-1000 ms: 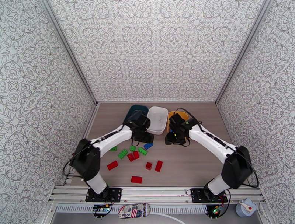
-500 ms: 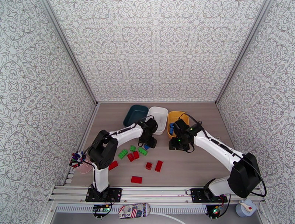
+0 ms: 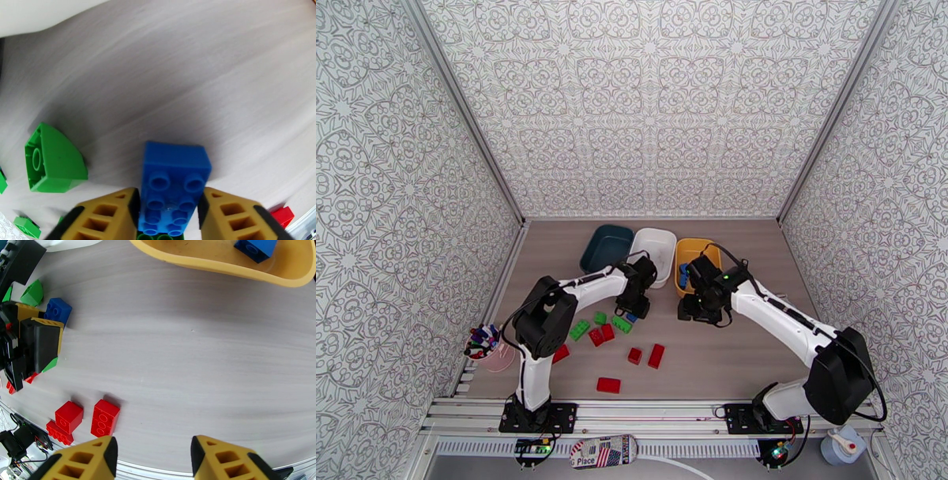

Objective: Sort the legos into containers by color

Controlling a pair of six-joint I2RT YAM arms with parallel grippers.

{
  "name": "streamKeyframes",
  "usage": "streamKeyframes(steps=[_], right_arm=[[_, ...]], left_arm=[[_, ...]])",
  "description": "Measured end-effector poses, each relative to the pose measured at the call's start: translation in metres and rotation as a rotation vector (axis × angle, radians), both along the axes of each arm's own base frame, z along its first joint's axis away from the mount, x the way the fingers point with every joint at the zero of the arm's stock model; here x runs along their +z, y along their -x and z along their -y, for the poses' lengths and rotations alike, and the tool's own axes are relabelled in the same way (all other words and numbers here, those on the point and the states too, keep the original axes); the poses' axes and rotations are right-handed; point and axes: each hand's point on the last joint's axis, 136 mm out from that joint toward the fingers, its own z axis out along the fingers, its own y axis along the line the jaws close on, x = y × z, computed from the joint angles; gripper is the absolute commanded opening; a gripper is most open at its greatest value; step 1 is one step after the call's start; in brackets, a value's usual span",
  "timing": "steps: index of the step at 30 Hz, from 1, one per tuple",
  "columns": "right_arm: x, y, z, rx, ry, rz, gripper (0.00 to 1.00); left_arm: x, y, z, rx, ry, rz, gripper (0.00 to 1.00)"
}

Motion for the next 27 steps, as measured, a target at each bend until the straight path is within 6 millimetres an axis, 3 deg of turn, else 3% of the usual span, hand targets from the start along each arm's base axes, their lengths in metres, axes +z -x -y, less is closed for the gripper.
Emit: streamKeyframes(steps=[7,12,16,22,27], right_arm=[[0.001,-0.011,0.016,-0.086,-0.011,-0.009,0.61],[0.011,-0.028,0.037,-0.197,-0.016,-0.003,0.63],[0.027,-0.042,0.051,-0.252,-0.012,0.054,0.71],[0.048,-0.046,0.048,-0.246,-0.065,0.129,0.71],[0.04,-0.04,0.044,-0.244,-0.129,0.121,0.75]], left_arm=[[0.01,0.006,0.009,0.01,0.013,0.017,0.34],[0.047,0.013,0.026,0.017,0.106,0.058,0.33],[0.083,0.011,0.047,0.034,0.232,0.076,0.34],[0.144,-0.019,0.097,0.045,0.465,0.103,0.35],[0.175,-0.059,0.139,0.054,0.614,0.119,0.38]])
